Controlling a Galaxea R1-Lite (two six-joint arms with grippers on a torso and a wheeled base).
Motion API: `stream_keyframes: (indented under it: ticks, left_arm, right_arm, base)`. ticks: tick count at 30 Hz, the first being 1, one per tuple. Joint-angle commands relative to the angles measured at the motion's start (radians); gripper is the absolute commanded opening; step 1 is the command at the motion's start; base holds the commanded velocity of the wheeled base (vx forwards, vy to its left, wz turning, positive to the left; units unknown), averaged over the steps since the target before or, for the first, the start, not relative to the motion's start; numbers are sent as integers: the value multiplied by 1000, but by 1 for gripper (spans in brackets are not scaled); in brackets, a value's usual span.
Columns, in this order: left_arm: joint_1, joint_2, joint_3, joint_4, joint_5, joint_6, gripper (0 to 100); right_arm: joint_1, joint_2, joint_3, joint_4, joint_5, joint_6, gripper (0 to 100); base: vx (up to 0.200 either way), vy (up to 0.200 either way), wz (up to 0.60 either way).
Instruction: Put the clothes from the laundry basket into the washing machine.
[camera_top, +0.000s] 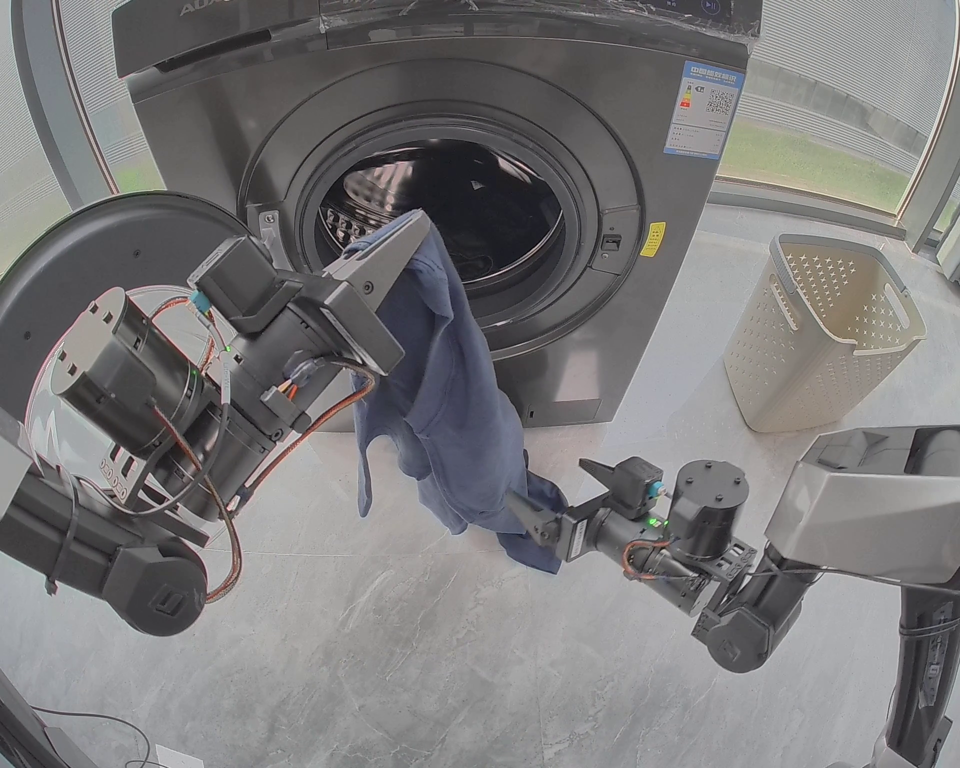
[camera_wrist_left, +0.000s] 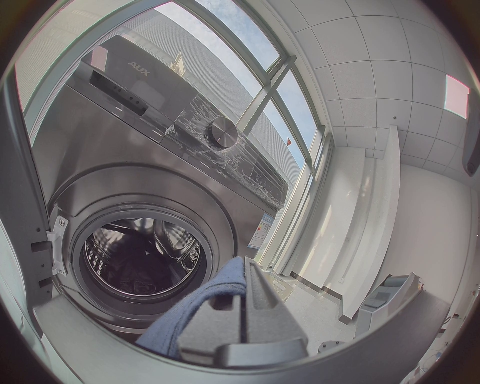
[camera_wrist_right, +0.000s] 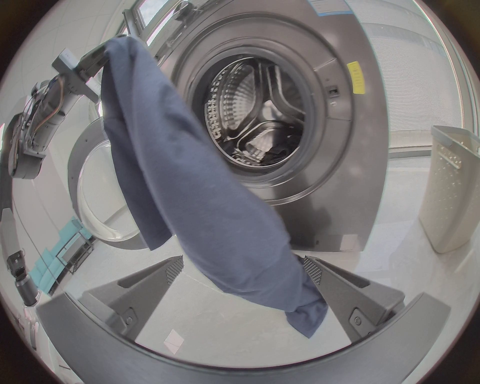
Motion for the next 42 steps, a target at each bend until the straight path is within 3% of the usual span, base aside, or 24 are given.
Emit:
stream_keyframes:
  ticks: [1,9,14,20,27,28,35,42]
  left_arm:
    - [-5,-1,0,0,1,0,0]
    - [-6,-2,1,0,-2,0,0]
    - [-6,-2,1,0,-2,0,0]
    - [-6,-4,1,0,-3,0,0]
    - [-8,-5,1,0,-3,0,0]
    - [-8,-7,3,0,-3,0,0]
    - [-18,-30,16,0,-11,-2,0]
    - [-35,-38,24,0,-11,-2,0]
  right_arm:
    - [-69,-57,-4,10,4,-5,100]
    - [-59,44,-133,30,6,-7,100]
    - [-9,130,-217,34,33,-7,100]
    - [53,152,-269,53,35,-7,100]
    - [46,161,-343,93,32,-7,100]
    - [39,184,-404,117,32,-18,100]
    - [25,242,-547,156,32,-27,100]
    - [46,271,-593,154,50,-27,100]
  base:
    - [0,0,0]
    - [0,0,0]
    - [0,0,0]
    - [0,0,0]
    - [0,0,0]
    - [0,0,0]
    - [0,0,0]
    - [0,0,0]
